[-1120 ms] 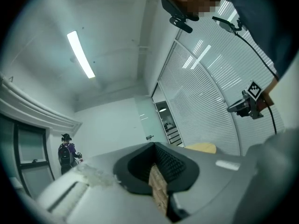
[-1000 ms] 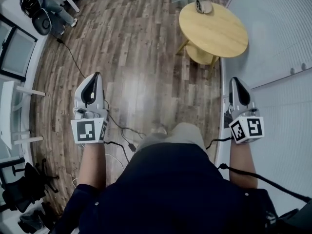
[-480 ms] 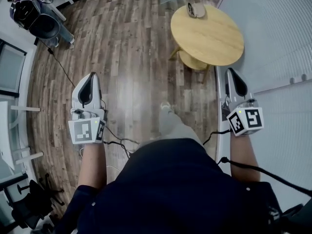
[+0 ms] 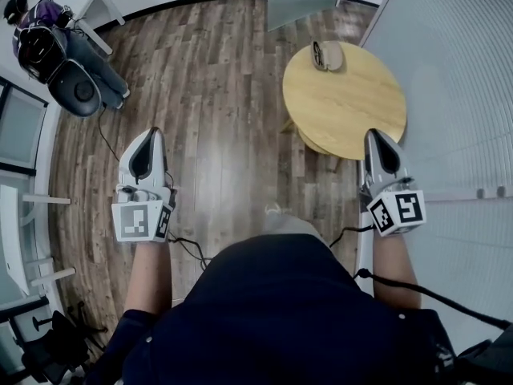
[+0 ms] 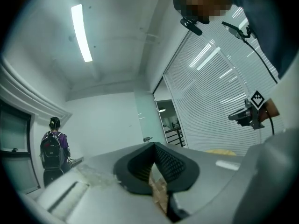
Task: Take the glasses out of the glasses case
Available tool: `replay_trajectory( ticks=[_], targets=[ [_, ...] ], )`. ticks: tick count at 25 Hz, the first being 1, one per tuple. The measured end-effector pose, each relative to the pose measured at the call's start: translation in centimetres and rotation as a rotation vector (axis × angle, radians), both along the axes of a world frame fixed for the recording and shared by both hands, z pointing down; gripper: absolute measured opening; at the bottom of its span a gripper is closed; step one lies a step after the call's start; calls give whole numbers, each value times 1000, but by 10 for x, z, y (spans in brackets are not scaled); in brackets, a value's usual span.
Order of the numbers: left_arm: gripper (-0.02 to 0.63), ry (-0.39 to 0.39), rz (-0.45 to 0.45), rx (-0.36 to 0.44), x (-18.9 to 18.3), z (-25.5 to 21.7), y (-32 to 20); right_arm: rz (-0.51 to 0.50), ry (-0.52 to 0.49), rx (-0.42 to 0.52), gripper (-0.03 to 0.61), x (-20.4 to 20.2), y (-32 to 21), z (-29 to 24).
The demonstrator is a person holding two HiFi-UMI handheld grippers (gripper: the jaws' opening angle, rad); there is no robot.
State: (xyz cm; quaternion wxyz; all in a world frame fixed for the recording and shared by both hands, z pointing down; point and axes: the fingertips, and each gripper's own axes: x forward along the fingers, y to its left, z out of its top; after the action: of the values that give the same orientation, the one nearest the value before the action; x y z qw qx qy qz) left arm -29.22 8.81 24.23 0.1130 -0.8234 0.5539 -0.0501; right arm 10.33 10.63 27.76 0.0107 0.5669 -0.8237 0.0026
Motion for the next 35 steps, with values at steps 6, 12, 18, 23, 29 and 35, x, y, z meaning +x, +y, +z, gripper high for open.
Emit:
replay_trajectory(
  ticks=[6, 12, 18, 23, 29, 35],
  targets=[
    [5, -4, -34, 18, 1, -7, -75, -18, -7, 5, 8, 10, -89, 8],
    [5, -14, -27, -16, 6, 6, -124, -45, -6, 2, 8, 0, -148, 10],
    [5, 4, 44, -24, 14, 18, -207, 29, -4, -23, 8, 6, -199, 22],
    [5, 19, 155, -23, 35, 21, -290, 120, 21, -47, 8, 11, -240, 26],
    [5, 21, 230, 0, 31, 20, -389, 212, 69, -73, 8, 7, -296, 24],
    [5, 48, 290, 12, 20, 14, -469, 285, 85, -97, 8, -6, -351, 15]
  ],
)
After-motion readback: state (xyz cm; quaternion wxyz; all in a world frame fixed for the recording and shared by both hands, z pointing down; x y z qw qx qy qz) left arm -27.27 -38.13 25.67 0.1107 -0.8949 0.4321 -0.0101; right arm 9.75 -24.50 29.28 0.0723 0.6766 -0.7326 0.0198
